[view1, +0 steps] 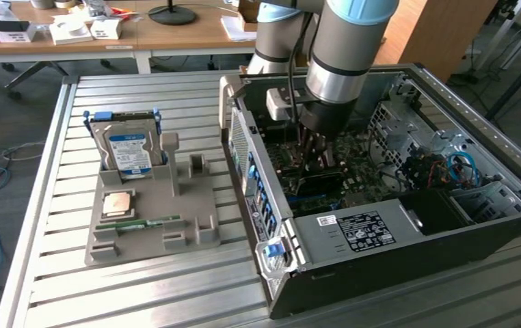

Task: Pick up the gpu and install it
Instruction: 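Press down on the gpu until it lock into place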

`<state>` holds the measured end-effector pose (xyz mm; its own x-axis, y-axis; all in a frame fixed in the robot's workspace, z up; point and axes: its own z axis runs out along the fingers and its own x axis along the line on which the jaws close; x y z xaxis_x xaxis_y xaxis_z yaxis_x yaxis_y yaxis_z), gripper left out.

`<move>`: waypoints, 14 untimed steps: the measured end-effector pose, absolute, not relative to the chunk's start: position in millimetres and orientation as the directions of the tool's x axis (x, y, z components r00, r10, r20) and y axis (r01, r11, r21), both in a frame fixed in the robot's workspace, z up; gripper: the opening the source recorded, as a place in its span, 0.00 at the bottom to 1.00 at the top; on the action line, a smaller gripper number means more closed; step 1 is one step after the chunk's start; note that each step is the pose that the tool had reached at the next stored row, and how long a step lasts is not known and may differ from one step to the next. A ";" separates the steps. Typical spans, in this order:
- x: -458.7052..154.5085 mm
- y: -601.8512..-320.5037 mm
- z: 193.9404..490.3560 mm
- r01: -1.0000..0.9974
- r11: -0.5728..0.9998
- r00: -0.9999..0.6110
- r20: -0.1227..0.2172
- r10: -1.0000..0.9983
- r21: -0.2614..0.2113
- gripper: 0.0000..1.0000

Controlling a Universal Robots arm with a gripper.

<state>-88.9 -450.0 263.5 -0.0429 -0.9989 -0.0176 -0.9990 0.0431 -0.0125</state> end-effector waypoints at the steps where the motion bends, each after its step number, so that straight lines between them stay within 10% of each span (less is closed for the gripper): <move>1: -88.9 -450.0 264.8 -0.999 0.043 -0.043 -0.017 -0.999 -0.012 0.11; 14: -88.0 -450.0 296.7 -0.999 0.044 -0.044 -0.017 -0.999 -0.012 0.11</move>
<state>-88.0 -450.0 296.7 -0.0436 -0.9989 -0.0173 -0.9990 0.0438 -0.0124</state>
